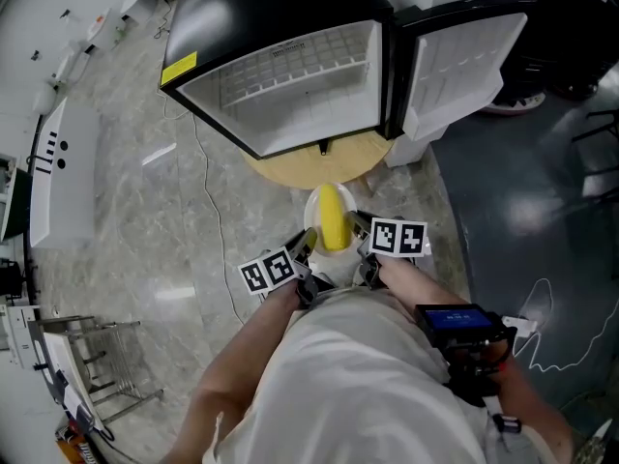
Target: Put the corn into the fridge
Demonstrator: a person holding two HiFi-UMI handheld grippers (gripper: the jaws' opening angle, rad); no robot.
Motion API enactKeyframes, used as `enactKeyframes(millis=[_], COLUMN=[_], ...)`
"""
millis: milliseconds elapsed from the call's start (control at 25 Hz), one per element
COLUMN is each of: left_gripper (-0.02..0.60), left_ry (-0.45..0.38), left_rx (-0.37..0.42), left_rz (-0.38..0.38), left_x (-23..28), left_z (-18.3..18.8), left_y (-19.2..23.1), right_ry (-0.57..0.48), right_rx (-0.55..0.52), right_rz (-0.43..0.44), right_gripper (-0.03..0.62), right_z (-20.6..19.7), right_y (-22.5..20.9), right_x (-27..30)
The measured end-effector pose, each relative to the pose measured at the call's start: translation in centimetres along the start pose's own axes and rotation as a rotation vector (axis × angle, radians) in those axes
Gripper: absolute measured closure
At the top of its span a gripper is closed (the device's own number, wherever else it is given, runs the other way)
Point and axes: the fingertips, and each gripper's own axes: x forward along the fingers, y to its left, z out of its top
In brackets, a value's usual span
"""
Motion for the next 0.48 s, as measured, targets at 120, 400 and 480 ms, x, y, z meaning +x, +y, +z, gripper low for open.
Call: enactKeyframes(millis=[120, 400, 480], left_gripper=[0.531, 0.531, 0.531], left_ry=[-0.009, -0.004, -0.003], left_rx=[0.0, -0.005, -0.002], left_rz=[0.004, -0.01, -0.014], left_x=[-0.1, 0.8, 1.4], left_z=[0.6, 1.3, 1.8], left_y=[0.3, 0.8, 0.9], right_ry=[0.002, 0.006, 0.004], right_rx=[-0.001, 0.0, 0.001], right_rz=[0.003, -0.015, -0.02], right_gripper=[0.545, 0.545, 0.545], right_z=[0.2, 0.8, 1.3], right_y=[0.3, 0.0, -0.2], right_x=[0.5, 1.2, 1.6])
